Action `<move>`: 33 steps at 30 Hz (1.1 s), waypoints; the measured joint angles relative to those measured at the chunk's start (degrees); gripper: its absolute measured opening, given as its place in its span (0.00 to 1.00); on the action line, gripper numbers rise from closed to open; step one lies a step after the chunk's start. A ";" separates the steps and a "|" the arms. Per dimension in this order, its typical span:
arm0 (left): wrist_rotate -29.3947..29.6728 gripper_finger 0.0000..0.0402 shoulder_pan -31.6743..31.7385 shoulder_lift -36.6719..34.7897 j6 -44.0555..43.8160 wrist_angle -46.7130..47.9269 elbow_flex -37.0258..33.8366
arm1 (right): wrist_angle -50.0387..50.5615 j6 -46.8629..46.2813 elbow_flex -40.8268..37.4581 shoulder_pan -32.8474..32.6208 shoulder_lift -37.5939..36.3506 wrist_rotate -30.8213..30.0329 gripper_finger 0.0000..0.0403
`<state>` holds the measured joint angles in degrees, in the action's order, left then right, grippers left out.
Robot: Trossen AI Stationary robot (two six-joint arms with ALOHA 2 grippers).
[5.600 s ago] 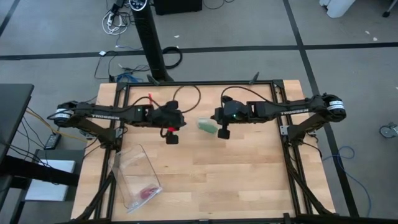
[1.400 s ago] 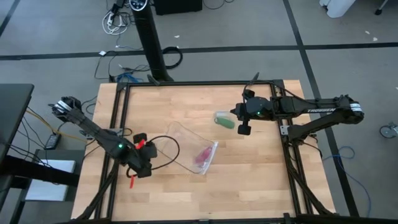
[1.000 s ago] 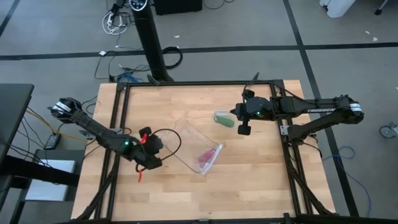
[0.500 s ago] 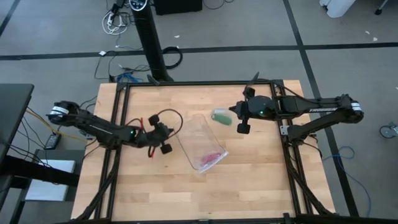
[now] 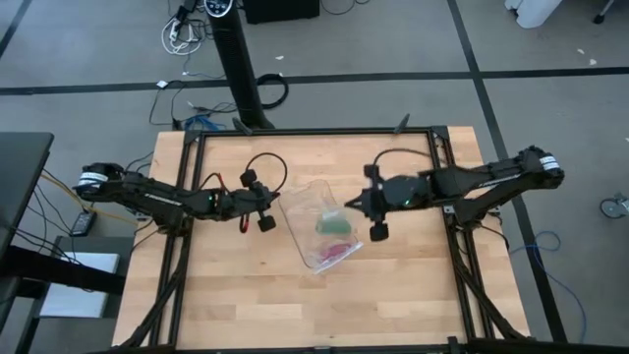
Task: Roll bandage
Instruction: Put the transparent zip bag with the rolled bandage into the transparent bin
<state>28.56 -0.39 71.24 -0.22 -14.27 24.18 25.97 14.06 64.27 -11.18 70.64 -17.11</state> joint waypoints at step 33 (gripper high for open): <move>-0.03 0.01 0.67 0.00 1.71 -2.66 0.00 | -12.29 8.96 0.02 -0.75 10.42 -2.03 0.00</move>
<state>28.53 0.27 71.24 1.49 -16.93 24.18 13.67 23.03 64.29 -11.93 81.06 -19.13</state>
